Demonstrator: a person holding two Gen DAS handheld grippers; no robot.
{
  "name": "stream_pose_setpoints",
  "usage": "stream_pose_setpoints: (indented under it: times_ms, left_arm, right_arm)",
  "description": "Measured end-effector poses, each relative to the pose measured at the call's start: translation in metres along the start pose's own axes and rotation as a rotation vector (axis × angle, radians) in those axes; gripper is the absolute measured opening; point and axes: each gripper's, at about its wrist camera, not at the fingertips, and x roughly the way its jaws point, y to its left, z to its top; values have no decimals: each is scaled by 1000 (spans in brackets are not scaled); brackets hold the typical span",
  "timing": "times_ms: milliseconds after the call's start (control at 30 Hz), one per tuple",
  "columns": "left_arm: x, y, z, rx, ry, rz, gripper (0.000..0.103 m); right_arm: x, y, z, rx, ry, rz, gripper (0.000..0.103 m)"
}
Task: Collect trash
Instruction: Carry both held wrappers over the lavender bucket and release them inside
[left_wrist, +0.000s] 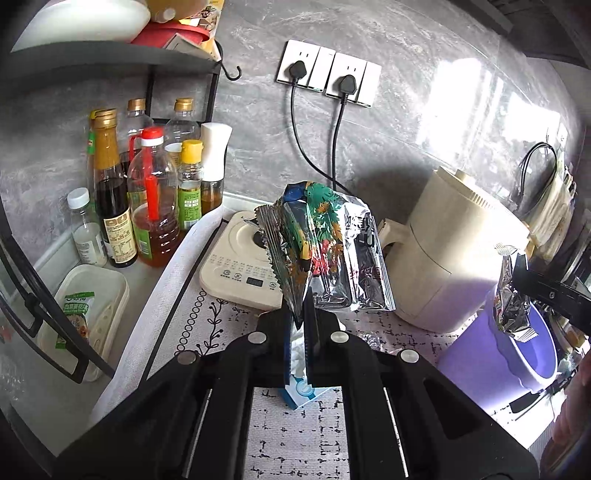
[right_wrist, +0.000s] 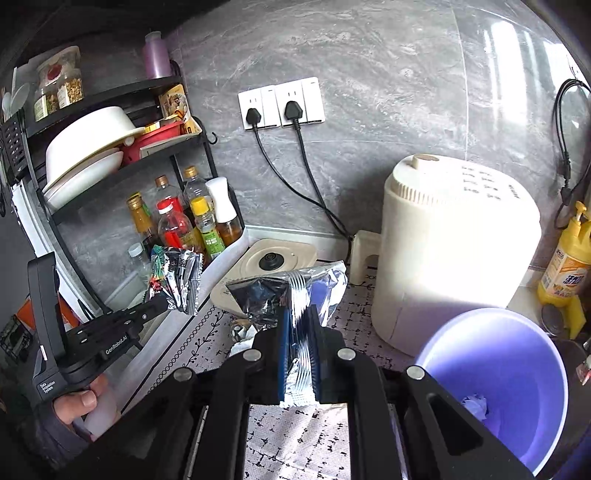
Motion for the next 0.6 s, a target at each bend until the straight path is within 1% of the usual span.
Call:
stream_pose_setpoints:
  times_ms: [67, 333, 400, 433, 467, 500, 533, 600]
  left_arm:
    - [-3, -12, 0, 17, -6, -16, 6]
    - [-10, -64, -2, 79, -5, -107, 6]
    - [-10, -77, -2, 94, -3, -130, 6]
    - [-11, -84, -2, 101, -1, -142, 6]
    - [-12, -90, -2, 109, -1, -155, 6]
    - [-12, -97, -1, 118, -2, -166, 6]
    - [-13, -104, -1, 128, -3, -176, 6]
    - [-15, -117, -1, 148, -4, -198, 6]
  right_arm:
    - [-13, -9, -1, -12, -18, -51, 11]
    - [-57, -60, -12, 45, -56, -169, 11]
    - [-67, -70, -13, 55, -76, -233, 15]
    - [-73, -76, -14, 70, -85, -269, 25]
    - [-79, -83, -16, 91, -95, -288, 46]
    - [-86, -90, -17, 112, -108, -295, 54]
    - [-92, -96, -19, 125, -116, -307, 61]
    - [-103, -103, -23, 128, -120, -330, 63]
